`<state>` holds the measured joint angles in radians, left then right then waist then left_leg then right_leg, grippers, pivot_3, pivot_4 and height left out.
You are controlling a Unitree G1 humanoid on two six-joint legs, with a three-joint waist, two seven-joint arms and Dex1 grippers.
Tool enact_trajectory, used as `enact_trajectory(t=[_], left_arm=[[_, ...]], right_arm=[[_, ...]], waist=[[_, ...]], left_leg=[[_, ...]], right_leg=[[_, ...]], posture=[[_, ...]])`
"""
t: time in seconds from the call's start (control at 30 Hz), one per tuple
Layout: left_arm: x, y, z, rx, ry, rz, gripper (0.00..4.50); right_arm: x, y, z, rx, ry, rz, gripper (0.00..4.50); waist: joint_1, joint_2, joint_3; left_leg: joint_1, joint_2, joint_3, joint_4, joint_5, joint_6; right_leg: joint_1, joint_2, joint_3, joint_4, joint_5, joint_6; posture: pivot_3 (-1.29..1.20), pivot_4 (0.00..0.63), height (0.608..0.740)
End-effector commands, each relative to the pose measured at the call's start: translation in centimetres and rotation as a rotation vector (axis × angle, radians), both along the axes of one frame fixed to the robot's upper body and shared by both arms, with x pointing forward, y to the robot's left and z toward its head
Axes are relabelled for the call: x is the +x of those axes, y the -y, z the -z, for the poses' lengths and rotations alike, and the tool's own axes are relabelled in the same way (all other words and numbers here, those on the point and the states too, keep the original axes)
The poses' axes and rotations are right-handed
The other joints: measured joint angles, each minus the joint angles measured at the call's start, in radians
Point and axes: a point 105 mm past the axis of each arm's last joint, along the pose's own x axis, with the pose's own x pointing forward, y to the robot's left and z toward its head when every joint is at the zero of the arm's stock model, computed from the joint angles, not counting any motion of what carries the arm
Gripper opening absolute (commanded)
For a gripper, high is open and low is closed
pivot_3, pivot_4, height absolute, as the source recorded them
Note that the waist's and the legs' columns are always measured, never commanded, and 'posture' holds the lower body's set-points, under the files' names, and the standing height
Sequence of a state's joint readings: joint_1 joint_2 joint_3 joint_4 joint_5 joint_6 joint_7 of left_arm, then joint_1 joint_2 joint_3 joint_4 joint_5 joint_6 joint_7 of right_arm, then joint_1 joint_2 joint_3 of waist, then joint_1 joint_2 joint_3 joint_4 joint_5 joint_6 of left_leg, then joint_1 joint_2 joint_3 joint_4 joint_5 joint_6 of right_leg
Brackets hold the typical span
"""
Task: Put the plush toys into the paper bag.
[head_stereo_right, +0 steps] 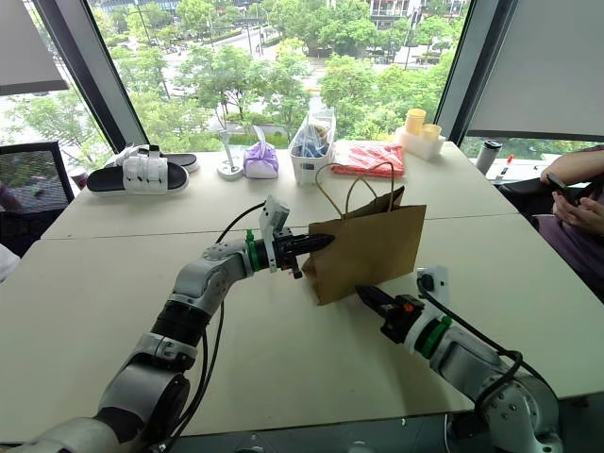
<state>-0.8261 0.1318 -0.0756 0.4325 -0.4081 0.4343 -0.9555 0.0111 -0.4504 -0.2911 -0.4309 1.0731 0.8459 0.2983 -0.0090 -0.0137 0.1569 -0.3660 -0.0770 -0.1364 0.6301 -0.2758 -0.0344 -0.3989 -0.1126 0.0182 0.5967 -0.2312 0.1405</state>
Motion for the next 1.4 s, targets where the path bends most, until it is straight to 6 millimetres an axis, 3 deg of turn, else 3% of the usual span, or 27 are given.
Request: enact_trajectory(t=[0.03, 0.13, 0.2, 0.43, 0.6, 0.73, 0.93, 1.03, 1.13, 1.33, 1.4], left_arm=[[-1.0, -0.5, -3.3, -0.102, 0.025, 0.132, 0.05], [-2.2, -1.6, -4.5, -0.119, -0.013, 0.289, 0.05], [-2.5, -2.2, -4.2, -0.044, 0.000, 0.350, 0.05], [-0.6, -3.9, -2.3, 0.150, 0.073, 0.323, 0.05], [0.7, -4.1, -1.2, 0.210, 0.147, 0.261, 0.05], [0.9, -4.0, -1.0, 0.189, 0.146, 0.248, 1.36], [1.5, -4.9, -0.9, 0.204, 0.206, 0.153, 4.46], [0.8, -6.2, -1.3, 0.212, 0.221, 0.141, 4.46], [-0.3, -9.2, -1.0, 0.247, 0.208, 0.072, 4.46], [-3.5, -14.0, 0.7, 0.252, 0.081, -0.141, 4.46], [-5.4, -15.1, 2.3, 0.252, 0.010, -0.214, 4.46]], right_arm=[[-0.8, 0.7, -1.5, 0.028, 0.053, 0.025, 0.00], [-1.7, 0.9, -1.1, 0.054, 0.031, 0.025, 0.00], [-2.7, 0.8, -0.9, 0.077, 0.019, -0.002, 0.00], [-5.7, 0.7, -0.9, 0.131, -0.001, -0.071, 0.00], [-5.5, 0.8, -0.4, 0.132, -0.012, -0.049, 0.00], [-5.0, 0.8, -0.5, 0.128, -0.006, -0.046, 0.00], [-5.0, 0.4, -0.4, 0.103, -0.007, -0.090, 0.00], [-4.6, 0.8, -1.4, 0.115, 0.019, -0.087, 0.00], [-4.8, 1.7, -2.9, 0.090, 0.063, -0.097, 0.00], [-5.1, 4.3, -4.7, 0.089, 0.096, -0.069, 0.00], [-5.3, 5.2, -4.3, 0.087, 0.076, -0.053, 0.00]], waist=[[-0.002, 0.000, 0.000], [-0.005, 0.000, 0.000], [-0.004, 0.000, 0.000], [0.001, -0.001, 0.000], [0.000, -0.001, 0.001], [0.000, -0.001, 0.001], [0.000, -0.001, 0.001], [-0.005, -0.001, 0.001], [-0.008, 0.000, 0.000], [0.005, 0.000, 0.001], [0.014, 0.000, 0.001]], left_leg=[[0.000, 0.000, 0.000, 0.000, 0.000, 0.000], [0.000, 0.000, 0.000, -0.001, 0.000, 0.000], [0.000, 0.000, 0.000, -0.001, 0.000, 0.001], [0.006, 0.001, 0.001, -0.001, -0.001, 0.002], [0.006, 0.001, 0.000, -0.001, -0.001, 0.002], [0.006, 0.001, 0.000, -0.001, -0.001, 0.002], [0.006, 0.001, 0.000, -0.001, -0.001, 0.002], [0.007, 0.001, -0.001, -0.001, -0.001, 0.002], [0.007, 0.003, -0.001, -0.002, -0.002, 0.003], [0.008, 0.005, -0.001, -0.003, -0.003, 0.005], [0.008, 0.005, -0.001, -0.002, -0.003, 0.004]], right_leg=[[0.000, 0.000, 0.000, 0.000, 0.000, 0.000], [0.000, 0.001, 0.000, 0.000, 0.000, 0.000], [0.000, 0.001, 0.000, 0.001, 0.000, 0.000], [0.006, 0.001, 0.000, -0.001, 0.000, 0.000], [0.006, 0.001, 0.000, -0.001, 0.000, 0.000], [0.006, 0.000, 0.000, -0.001, 0.000, 0.000], [0.006, 0.000, 0.000, -0.001, 0.000, 0.001], [0.005, 0.000, 0.001, -0.001, -0.001, 0.001], [0.004, 0.001, 0.001, 0.000, -0.001, 0.001], [0.005, 0.000, 0.002, -0.001, -0.001, 0.000], [0.006, -0.001, 0.003, -0.002, -0.001, 0.000]], posture=[[0.00, 0.150, 0.740], [0.00, 0.150, 0.740], [0.00, 0.150, 0.740], [0.00, 0.150, 0.740], [0.00, 0.150, 0.740], [0.00, 0.150, 0.740], [0.00, 0.150, 0.740], [0.00, 0.150, 0.740], [0.00, 0.150, 0.740], [0.00, 0.150, 0.740], [0.00, 0.150, 0.740]])
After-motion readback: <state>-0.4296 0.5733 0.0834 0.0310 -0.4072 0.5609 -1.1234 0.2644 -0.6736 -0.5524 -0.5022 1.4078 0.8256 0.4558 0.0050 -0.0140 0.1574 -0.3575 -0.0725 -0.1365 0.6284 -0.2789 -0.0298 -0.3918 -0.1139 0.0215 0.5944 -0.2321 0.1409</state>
